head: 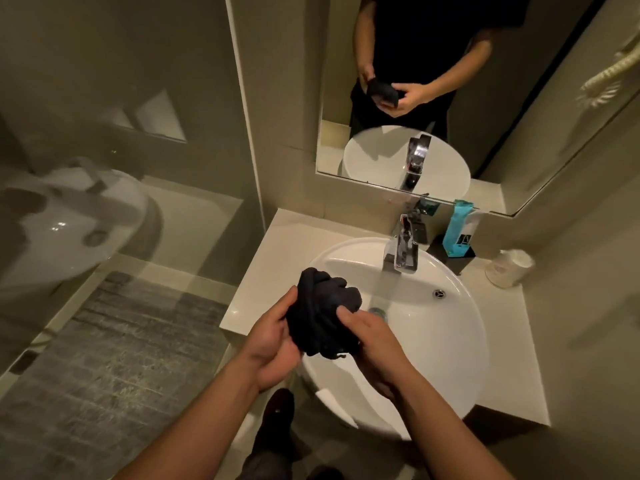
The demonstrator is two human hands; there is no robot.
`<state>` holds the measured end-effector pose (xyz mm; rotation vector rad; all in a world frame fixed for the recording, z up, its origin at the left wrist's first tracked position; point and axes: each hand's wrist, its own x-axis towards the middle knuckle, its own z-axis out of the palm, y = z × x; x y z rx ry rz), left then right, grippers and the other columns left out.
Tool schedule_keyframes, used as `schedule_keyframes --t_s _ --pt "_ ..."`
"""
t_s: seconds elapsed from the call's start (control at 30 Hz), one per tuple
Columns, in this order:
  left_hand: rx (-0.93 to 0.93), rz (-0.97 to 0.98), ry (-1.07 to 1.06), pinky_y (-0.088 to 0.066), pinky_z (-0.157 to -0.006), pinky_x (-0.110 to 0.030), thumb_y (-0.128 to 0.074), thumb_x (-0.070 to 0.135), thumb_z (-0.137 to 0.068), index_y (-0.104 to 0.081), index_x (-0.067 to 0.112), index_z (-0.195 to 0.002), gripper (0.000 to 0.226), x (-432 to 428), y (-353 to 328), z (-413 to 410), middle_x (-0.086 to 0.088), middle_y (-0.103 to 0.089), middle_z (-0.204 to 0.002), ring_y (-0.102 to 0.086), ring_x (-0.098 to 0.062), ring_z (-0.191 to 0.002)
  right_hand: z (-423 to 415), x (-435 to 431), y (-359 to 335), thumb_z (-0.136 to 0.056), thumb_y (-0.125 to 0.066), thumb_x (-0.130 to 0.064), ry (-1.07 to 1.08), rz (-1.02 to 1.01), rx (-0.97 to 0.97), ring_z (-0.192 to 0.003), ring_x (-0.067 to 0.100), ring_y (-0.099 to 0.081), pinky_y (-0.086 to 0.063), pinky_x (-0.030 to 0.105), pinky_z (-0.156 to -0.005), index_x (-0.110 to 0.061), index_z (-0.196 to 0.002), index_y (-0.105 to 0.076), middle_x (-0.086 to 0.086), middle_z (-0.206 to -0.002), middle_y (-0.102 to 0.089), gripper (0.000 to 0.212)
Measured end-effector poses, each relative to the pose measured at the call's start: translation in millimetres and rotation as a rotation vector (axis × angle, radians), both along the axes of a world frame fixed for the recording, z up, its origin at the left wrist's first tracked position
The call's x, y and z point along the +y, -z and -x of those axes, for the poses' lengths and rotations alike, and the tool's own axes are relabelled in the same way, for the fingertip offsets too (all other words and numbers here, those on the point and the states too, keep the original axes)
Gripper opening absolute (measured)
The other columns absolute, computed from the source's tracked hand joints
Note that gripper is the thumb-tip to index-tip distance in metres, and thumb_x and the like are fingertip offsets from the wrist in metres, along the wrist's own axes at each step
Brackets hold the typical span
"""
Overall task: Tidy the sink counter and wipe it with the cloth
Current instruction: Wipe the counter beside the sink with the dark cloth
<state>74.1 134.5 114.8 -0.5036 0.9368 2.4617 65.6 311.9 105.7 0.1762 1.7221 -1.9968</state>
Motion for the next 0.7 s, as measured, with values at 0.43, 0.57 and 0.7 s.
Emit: schedule_keyframes --t_s 0.43,0.57,0.7 --pt "0.244 0.640 0.181 -0.048 -0.055 -0.028 -0.084 0.027 -0.079 -0.078 0.008 -0.096 0.026 65.1 -5.0 -16.2 -0.011 -0.073 -0.077 -0.066 -0.021 -0.066 -47.5 69.0 -30.4 -0.095 -0.069 -0.020 0.262 -0.248 0.206 -0.090 0.011 -0.076 -0.057 0.020 -0.071 -0.020 -0.105 -0.075 -0.003 -0.094 -0.080 0.012" --pt "0.234 0.731 0.257 -0.061 -0.071 -0.047 -0.079 0.029 -0.078 -0.071 0.002 -0.098 0.035 74.1 10.3 -21.7 -0.022 -0.073 -0.093 -0.071 -0.037 -0.086 -65.7 82.5 -23.9 -0.097 -0.067 -0.021 0.326 -0.301 0.185 -0.087 0.008 -0.075 -0.057 0.019 -0.066 -0.021 -0.104 -0.074 -0.005 -0.090 -0.079 0.010" --pt "0.231 0.809 0.334 -0.058 -0.081 -0.054 -0.067 0.030 -0.085 -0.071 0.005 -0.092 0.027 74.1 27.6 -28.0 -0.013 -0.072 -0.088 -0.070 -0.032 -0.088 -78.1 95.6 -11.5 -0.099 -0.063 -0.026 0.375 -0.366 0.145 -0.092 0.011 -0.074 -0.060 0.025 -0.075 -0.020 -0.106 -0.072 -0.003 -0.098 -0.077 0.013"
